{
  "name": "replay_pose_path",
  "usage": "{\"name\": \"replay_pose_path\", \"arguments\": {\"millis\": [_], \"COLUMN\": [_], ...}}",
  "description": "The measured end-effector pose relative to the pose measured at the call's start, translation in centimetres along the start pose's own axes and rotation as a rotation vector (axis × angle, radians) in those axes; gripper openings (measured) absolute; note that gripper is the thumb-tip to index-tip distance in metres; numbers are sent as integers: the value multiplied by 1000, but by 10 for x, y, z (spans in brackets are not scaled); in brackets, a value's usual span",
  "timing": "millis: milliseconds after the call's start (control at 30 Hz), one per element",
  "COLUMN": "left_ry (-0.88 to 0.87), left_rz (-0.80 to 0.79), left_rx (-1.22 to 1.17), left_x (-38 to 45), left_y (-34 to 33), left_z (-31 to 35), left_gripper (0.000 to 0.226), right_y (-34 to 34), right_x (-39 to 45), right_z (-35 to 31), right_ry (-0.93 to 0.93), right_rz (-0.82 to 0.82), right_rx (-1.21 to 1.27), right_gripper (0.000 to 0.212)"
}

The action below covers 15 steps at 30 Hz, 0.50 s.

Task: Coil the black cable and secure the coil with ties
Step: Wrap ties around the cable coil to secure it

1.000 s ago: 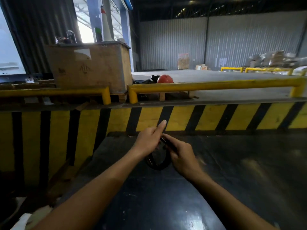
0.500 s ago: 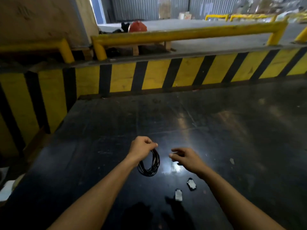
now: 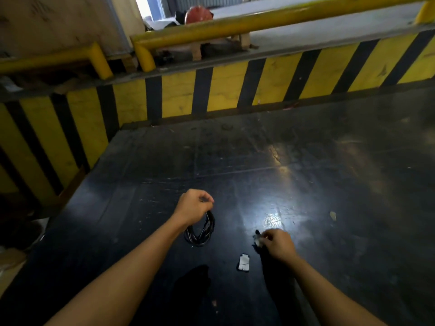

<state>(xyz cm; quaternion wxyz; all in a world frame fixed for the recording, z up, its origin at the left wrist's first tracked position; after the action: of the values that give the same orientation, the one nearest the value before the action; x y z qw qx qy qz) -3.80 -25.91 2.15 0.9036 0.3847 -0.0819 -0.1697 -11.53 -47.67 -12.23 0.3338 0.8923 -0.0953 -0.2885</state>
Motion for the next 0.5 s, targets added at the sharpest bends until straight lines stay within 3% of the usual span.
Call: {"name": "replay_pose_path", "arguments": {"millis": [300, 500], "left_ry": [-240, -417], "left_rz": [-38, -73], "left_rx": [76, 34], "left_x": [47, 55], "left_y": [72, 124], "left_z": [87, 148], "left_gripper": [18, 19], "right_y": [151, 209], "right_x": [-36, -88], "right_z": [-182, -267], "right_ry": [582, 772], "right_rz": [13, 75], "right_rx": [-170, -400], "right_gripper": [18, 21]}}
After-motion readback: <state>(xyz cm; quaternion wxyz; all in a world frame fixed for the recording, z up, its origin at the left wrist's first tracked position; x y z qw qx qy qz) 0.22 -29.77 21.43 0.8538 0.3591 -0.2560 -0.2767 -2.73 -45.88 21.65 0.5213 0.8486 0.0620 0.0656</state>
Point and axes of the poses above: each hand's wrist, its own x-axis towards the middle knuckle, its own y-axis out of the back of the hand, z = x × y, the point moved 4 cm from there along x, towards the middle knuckle, and after that the axes turned 13 degrees about -y, right-handed, at the moved point
